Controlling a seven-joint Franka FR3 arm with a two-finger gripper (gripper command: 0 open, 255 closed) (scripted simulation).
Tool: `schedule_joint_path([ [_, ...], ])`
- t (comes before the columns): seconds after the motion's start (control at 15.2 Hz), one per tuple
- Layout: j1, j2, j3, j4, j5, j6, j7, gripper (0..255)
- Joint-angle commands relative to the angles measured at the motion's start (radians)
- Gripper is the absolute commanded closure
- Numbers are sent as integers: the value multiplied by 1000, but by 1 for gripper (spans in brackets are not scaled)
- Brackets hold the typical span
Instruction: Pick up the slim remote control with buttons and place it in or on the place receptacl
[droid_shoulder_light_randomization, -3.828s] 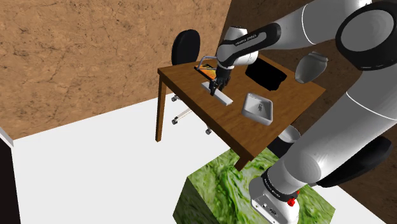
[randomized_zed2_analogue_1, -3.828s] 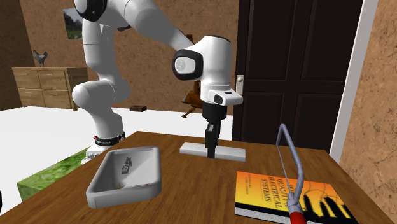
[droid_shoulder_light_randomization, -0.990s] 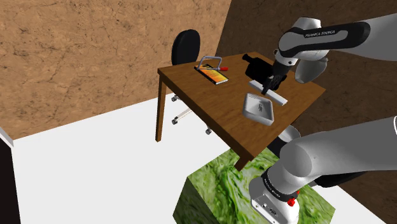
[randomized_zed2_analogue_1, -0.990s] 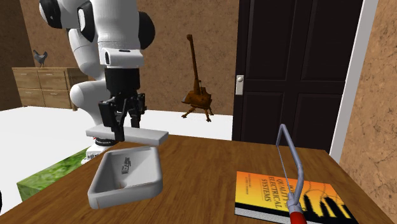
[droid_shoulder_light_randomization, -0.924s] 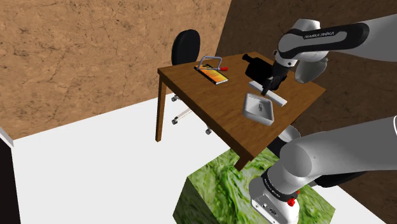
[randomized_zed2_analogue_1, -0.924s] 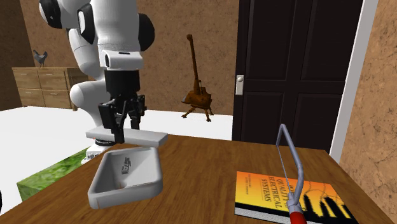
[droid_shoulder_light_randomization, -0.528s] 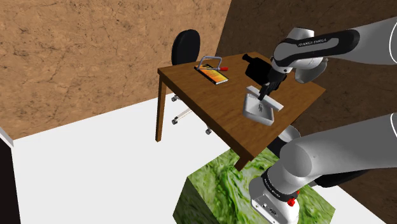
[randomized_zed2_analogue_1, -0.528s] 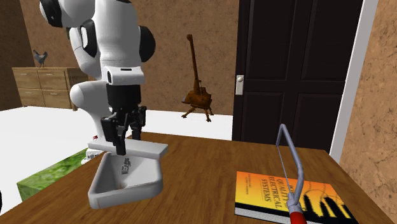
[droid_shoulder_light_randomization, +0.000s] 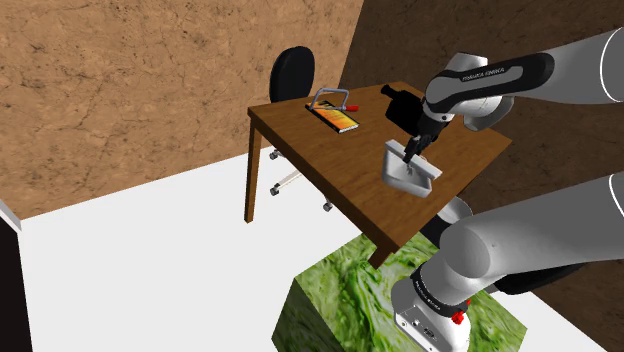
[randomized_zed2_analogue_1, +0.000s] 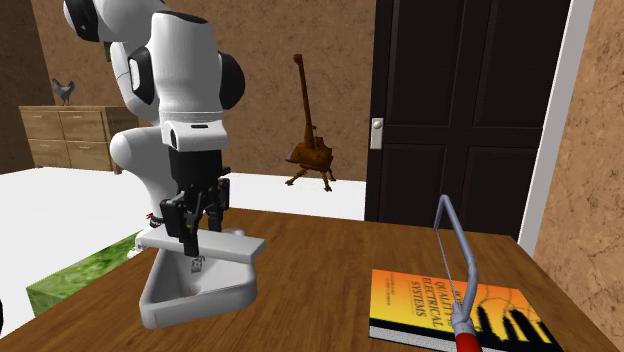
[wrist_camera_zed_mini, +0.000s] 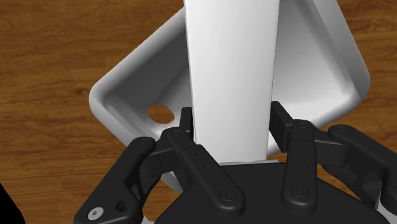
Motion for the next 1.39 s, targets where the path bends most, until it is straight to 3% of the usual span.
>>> schedule_joint_path([
  [0.0, 0, 0, 0, 0, 0, 1, 0, 255],
  [0.13, 0, 0, 0, 0, 0, 1, 0, 255],
  [0.2, 0, 0, 0, 0, 0, 1, 0, 0],
  [0.53, 0, 0, 0, 0, 0, 1, 0, 0],
  [0.79, 0, -64, 25, 82, 5, -145, 5, 0],
  [1.32, 0, -64, 25, 82, 5, -145, 5, 0],
])
